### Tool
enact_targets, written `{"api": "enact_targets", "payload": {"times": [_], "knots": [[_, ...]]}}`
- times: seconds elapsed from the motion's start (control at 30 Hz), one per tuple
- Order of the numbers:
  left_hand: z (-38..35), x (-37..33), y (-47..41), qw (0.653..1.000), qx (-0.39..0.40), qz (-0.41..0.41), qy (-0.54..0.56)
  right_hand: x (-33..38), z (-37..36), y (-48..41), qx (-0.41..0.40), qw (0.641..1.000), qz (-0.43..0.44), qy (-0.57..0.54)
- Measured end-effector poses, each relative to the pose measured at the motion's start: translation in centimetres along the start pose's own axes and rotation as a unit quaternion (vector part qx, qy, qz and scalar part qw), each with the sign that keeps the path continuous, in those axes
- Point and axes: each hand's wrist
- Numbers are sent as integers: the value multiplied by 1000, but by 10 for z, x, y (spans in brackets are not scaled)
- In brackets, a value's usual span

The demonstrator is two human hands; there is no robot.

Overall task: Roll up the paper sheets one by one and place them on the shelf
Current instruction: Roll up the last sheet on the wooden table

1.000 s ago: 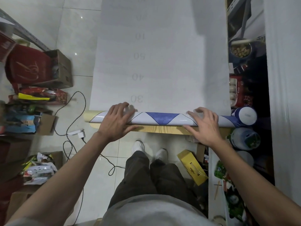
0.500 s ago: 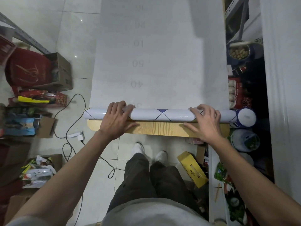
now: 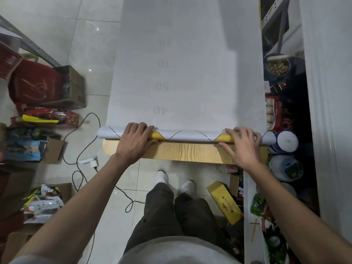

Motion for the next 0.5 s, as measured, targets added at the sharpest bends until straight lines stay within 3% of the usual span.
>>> {"api": "enact_targets", "payload": {"times": [0.1, 0.33, 0.5], "knots": [[0, -1, -2, 1000, -18, 11, 16, -1, 4, 0, -39, 998, -23, -51], [-7, 0, -3, 1000, -4, -6, -2, 0, 0, 4, 12, 1000, -15, 7], [-1, 1, -3, 1000, -28, 4, -1, 0, 3, 3, -20, 999, -37, -11]]}}
Point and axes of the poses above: each hand's wrist, its own y-axis away from the middle knuckle, its own z-axis out of the back of the hand, x = y × z, and after that the axes turned 7 degrees about y, right-handed
